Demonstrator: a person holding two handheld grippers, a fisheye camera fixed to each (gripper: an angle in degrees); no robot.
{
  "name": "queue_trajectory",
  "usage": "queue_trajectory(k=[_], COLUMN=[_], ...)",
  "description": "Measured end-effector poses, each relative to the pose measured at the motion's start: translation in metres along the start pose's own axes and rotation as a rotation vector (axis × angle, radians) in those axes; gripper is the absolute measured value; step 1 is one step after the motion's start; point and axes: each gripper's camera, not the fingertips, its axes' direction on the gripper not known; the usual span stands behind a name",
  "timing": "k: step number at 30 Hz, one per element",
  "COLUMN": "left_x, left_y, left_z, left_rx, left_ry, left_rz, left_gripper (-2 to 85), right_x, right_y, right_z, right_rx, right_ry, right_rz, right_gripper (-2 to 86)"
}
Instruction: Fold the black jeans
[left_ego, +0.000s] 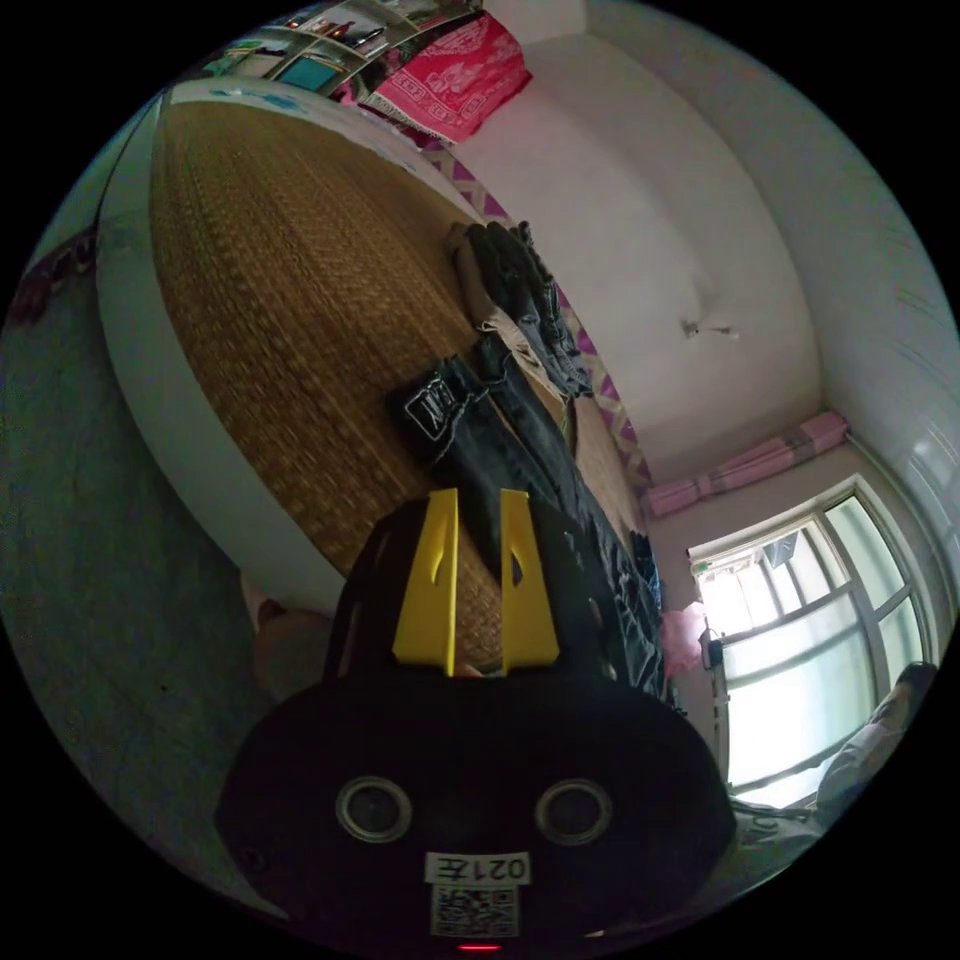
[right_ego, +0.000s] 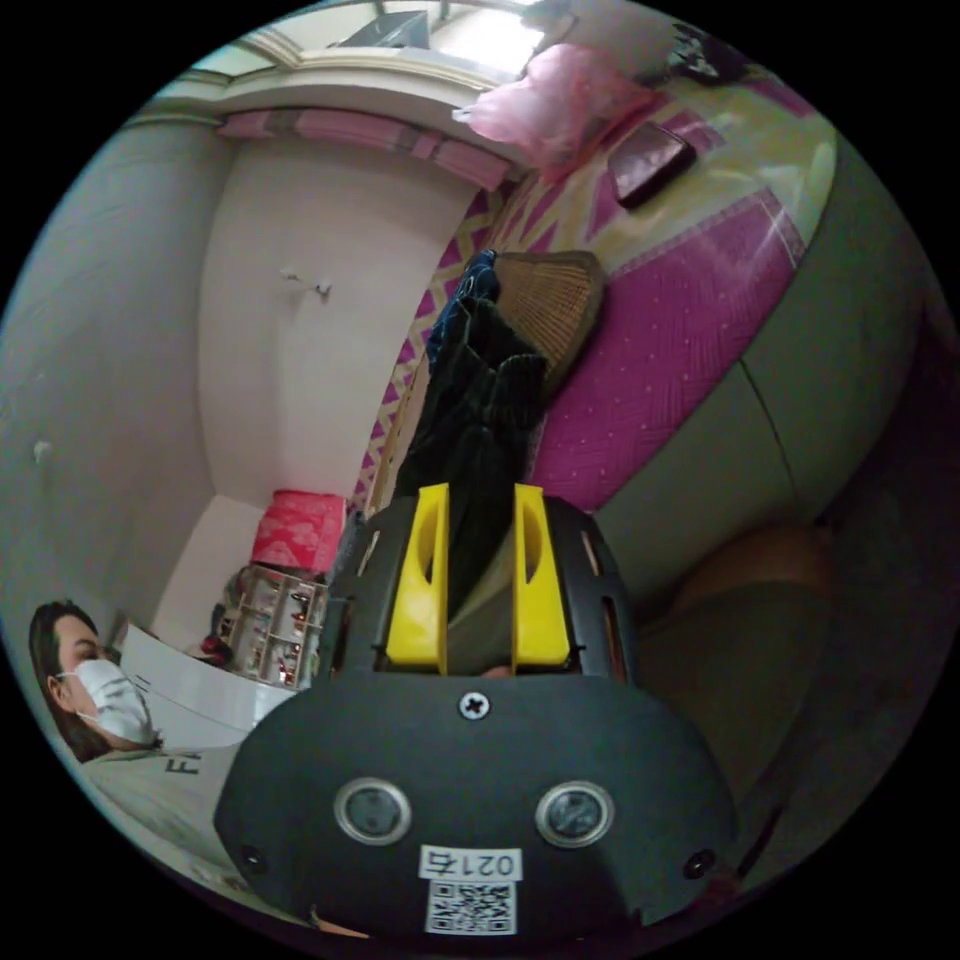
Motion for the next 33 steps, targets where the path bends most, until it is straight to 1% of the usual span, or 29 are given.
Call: queue_trajectory(k=[2, 7, 9, 12, 15, 17, 19, 24, 27, 29, 30, 32, 33], left_x=[-0.002, -0.005, -0.007, -0.009, -0.003, 0.011, 0.031, 0.097, 0.135, 0.153, 0.156, 0.159, 0.157], left_y=[-0.007, -0.016, -0.019, -0.024, -0.028, -0.032, -0.037, -0.080, -0.125, -0.165, -0.174, -0.207, -0.214], left_z=[0.004, 0.016, 0.022, 0.035, 0.041, 0.040, 0.039, 0.063, 0.111, 0.165, 0.181, 0.249, 0.266], left_rx=[-0.004, -0.016, -0.015, -0.026, -0.025, -0.012, -0.005, -0.032, -0.088, -0.150, -0.165, -0.229, -0.247], left_ry=[-0.001, -0.003, -0.005, 0.001, 0.000, 0.023, 0.024, -0.052, -0.140, -0.180, -0.191, -0.249, -0.270], left_rz=[0.001, 0.006, 0.002, 0.008, 0.039, 0.085, 0.143, 0.271, 0.329, 0.338, 0.338, 0.343, 0.337], left_gripper=[5.8, 3.4, 1.3, -0.5, -0.9, -0.9, -0.9, -1.0, -1.0, -0.9, -0.9, -0.6, -0.6], right_x=[0.004, 0.008, 0.012, 0.017, 0.013, 0.000, -0.015, -0.058, -0.073, -0.080, -0.080, -0.072, -0.069], right_y=[-0.005, -0.016, -0.020, -0.026, -0.036, -0.047, -0.060, -0.121, -0.177, -0.222, -0.233, -0.271, -0.279], right_z=[0.005, 0.016, 0.021, 0.030, 0.025, 0.018, 0.018, 0.051, 0.094, 0.138, 0.150, 0.203, 0.216], right_rx=[0.000, -0.018, -0.017, -0.037, -0.026, -0.014, -0.023, -0.065, -0.098, -0.115, -0.120, -0.130, -0.133], right_ry=[-0.028, -0.018, -0.021, -0.018, -0.118, -0.204, -0.235, -0.218, -0.226, -0.166, -0.147, -0.085, -0.067], right_rz=[0.020, 0.020, 0.028, 0.044, 0.033, 0.006, -0.029, -0.128, -0.132, -0.124, -0.119, -0.084, -0.075], right_gripper=[11.0, 10.6, 8.7, 2.8, 1.1, 0.4, 0.1, -0.2, -0.2, -0.1, -0.1, 0.1, 0.2])
